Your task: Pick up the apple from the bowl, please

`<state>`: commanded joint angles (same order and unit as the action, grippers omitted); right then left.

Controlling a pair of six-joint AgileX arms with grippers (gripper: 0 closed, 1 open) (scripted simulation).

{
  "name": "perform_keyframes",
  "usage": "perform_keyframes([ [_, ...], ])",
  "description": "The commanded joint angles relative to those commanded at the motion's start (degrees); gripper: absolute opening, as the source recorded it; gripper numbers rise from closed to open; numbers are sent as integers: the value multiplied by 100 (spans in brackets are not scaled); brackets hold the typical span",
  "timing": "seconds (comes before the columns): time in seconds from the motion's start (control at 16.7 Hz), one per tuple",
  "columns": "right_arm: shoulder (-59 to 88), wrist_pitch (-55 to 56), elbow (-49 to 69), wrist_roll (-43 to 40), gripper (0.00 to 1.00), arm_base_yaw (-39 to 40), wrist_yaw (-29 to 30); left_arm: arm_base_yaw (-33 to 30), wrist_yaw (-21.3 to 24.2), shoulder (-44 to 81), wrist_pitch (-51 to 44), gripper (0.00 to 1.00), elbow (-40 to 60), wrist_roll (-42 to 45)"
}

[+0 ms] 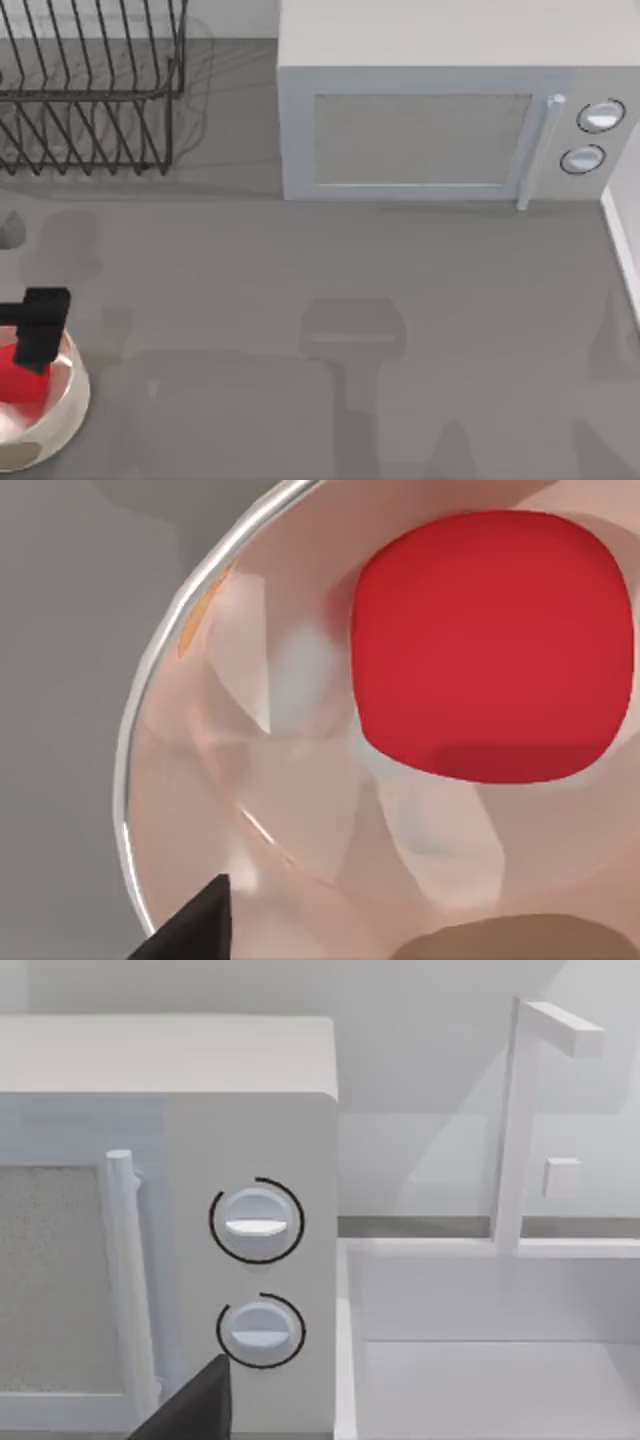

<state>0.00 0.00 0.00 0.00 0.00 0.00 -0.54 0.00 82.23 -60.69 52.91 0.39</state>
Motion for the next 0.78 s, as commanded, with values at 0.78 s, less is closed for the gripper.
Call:
perform_keyframes([
  [0.78, 0, 0, 0, 0, 100, 0, 0, 12, 0, 1088, 2447, 100, -1357, 38],
])
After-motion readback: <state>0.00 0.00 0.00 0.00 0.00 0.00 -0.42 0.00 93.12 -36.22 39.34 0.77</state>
